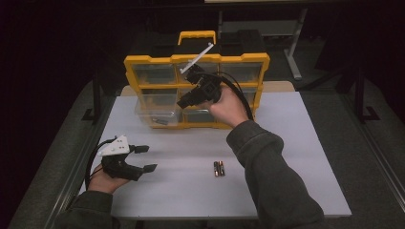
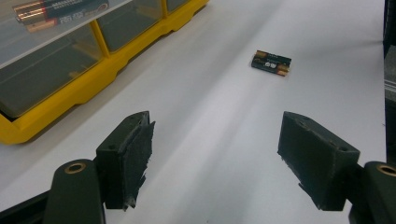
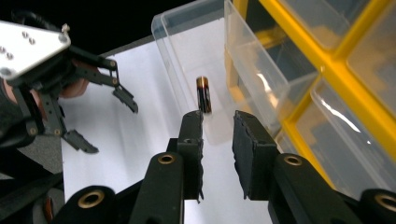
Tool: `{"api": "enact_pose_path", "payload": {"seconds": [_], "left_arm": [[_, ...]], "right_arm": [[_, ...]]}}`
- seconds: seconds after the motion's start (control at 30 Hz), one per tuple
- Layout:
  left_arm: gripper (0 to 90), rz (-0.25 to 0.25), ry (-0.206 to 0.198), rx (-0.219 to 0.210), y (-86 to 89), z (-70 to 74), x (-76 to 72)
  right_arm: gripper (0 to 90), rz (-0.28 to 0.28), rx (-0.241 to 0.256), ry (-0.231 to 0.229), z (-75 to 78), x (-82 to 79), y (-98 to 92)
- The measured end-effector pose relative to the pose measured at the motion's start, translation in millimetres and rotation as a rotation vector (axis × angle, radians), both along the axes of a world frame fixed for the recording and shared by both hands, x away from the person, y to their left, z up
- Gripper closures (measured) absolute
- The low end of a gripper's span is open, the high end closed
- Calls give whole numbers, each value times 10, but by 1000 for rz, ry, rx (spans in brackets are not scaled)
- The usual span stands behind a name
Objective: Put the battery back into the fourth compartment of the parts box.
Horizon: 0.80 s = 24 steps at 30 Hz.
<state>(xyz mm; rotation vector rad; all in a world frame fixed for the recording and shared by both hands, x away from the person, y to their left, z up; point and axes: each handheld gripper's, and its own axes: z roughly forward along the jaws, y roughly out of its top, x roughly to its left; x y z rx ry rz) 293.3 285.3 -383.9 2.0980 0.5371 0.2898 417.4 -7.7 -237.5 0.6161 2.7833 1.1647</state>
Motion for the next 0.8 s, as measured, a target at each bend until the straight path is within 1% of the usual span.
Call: {"api": "enact_pose_path", "payload": {"seconds": [0.07, 0.13, 0.2, 0.37, 0.53, 0.67, 0.7, 0.8], "left_arm": [[255, 2, 3, -6, -5, -3, -1], [255, -3, -3, 7, -1, 0, 3], [253, -2, -2, 10, -1, 1, 3], [253, 3, 0, 3, 2, 1, 1], [253, 3, 1, 8, 0, 2, 3], [253, 0, -3, 8, -8, -2, 7], [253, 0, -4, 8, -9, -4, 8], [253, 1, -4, 8, -10, -4, 7]], "right_arm": [[714, -1, 3, 0, -31, -28, -53], [712, -9, 0, 8, -62, -60, -100], [710, -13, 6, 9, -96, -85, -155], [706, -22, 10, 15, -175, -159, -285], [704, -39, 26, 28, -249, -239, -432], [700, -53, 22, 39, -339, -296, -534], [699, -54, 19, 35, -370, -307, -555], [690, -65, 22, 55, -466, -350, -600]]}}
